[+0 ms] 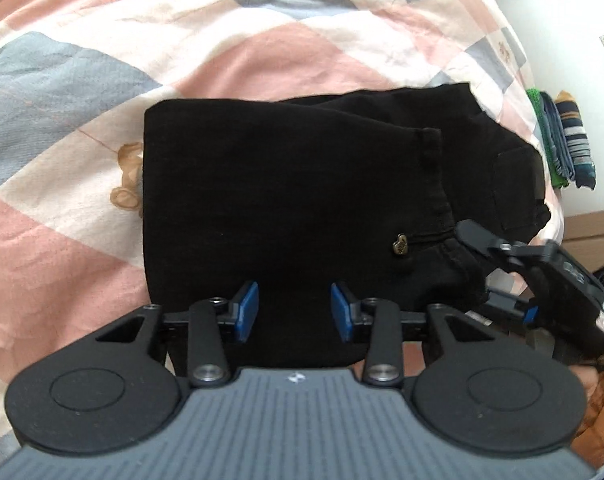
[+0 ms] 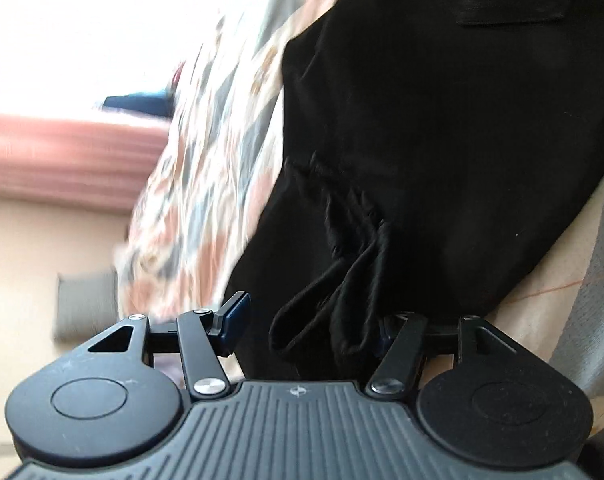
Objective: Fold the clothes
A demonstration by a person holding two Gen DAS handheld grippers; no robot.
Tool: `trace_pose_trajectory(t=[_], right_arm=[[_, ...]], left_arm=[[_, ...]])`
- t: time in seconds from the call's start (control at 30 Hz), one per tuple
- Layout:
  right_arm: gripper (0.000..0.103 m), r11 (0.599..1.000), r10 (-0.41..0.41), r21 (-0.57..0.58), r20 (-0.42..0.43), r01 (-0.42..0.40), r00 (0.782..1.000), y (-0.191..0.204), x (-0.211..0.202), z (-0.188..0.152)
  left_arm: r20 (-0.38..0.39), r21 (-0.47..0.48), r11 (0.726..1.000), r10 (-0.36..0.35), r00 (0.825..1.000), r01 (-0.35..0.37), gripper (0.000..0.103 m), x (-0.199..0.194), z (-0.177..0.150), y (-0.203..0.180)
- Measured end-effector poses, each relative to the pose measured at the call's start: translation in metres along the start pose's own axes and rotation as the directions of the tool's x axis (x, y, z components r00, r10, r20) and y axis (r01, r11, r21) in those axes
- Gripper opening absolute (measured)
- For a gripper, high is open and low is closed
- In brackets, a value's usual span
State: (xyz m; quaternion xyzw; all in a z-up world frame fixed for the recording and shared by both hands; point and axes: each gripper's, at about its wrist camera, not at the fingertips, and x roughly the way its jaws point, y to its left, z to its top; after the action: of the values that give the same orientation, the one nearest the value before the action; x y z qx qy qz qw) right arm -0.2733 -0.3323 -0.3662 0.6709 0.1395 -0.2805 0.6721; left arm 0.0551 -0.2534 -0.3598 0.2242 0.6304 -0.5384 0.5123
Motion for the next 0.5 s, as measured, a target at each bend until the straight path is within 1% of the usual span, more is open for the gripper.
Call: trace_pose_trajectory(t=[0.03, 0.07, 0.1, 0.13, 0.17, 0.23, 0.3, 0.37, 0.4, 0.43, 0.5], right_arm=[[0.061, 0.998, -0.066, -0.019, -0.002, 0.066, 0.998, 0.003, 0.001, 0.002], [0.041, 0.99, -0.132, -0.047, -0.006, 0.131, 0.991, 0.007, 0.003, 0.004], [0.024, 0.978, -0.192, -0.09, -0.012, 0.19, 0.981, 0.01, 0.006, 0.005], [0.017, 0.965, -0.233, -0.129, -0.015, 0.229, 0.972, 0.014, 0.008, 0.006], [0.016, 0.957, -0.238, -0.171, -0.01, 0.233, 0.971, 0.022, 0.006, 0.005], [0.015, 0.936, -0.201, -0.289, 0.023, 0.199, 0.979, 0.046, -0.006, -0.002], [0.015, 0.899, -0.168, -0.399, 0.067, 0.181, 0.983, 0.068, -0.021, -0.009], [0.014, 0.851, -0.14, -0.493, 0.116, 0.179, 0.983, 0.086, -0.036, -0.015], [0.014, 0.836, -0.143, -0.513, 0.142, 0.197, 0.979, 0.088, -0.042, -0.015], [0.014, 0.824, -0.158, -0.522, 0.163, 0.221, 0.974, 0.086, -0.045, -0.012], [0.014, 0.799, -0.21, -0.53, 0.198, 0.285, 0.957, 0.073, -0.046, -0.003]], left_arm=[[-0.01, 0.005, 1.0, 0.002, 1.0, -0.002, 0.033, 0.002, 0.003, -0.001], [-0.02, 0.01, 1.0, 0.005, 1.0, -0.005, 0.033, 0.004, 0.006, -0.001], [-0.022, 0.024, 1.0, 0.003, 1.0, -0.003, 0.033, 0.002, 0.007, -0.003], [-0.025, 0.039, 0.999, 0.002, 1.0, -0.001, 0.033, 0.0, 0.009, -0.004], [-0.021, 0.056, 0.998, -0.008, 1.0, 0.009, 0.033, -0.002, 0.01, -0.007], [-0.015, 0.092, 0.995, -0.028, 0.999, 0.03, 0.033, -0.007, 0.012, -0.012], [-0.01, 0.127, 0.991, -0.049, 0.999, 0.05, 0.033, -0.013, 0.015, -0.017], [-0.005, 0.162, 0.984, -0.069, 0.998, 0.069, 0.035, -0.018, 0.017, -0.022], [-0.003, 0.179, 0.981, -0.079, 0.997, 0.078, 0.035, -0.02, 0.018, -0.024], [-0.004, 0.206, 0.976, -0.074, 0.997, 0.073, 0.035, -0.017, 0.019, -0.03], [-0.014, 0.252, 0.966, -0.051, 0.999, 0.053, 0.035, -0.008, 0.02, -0.04]])
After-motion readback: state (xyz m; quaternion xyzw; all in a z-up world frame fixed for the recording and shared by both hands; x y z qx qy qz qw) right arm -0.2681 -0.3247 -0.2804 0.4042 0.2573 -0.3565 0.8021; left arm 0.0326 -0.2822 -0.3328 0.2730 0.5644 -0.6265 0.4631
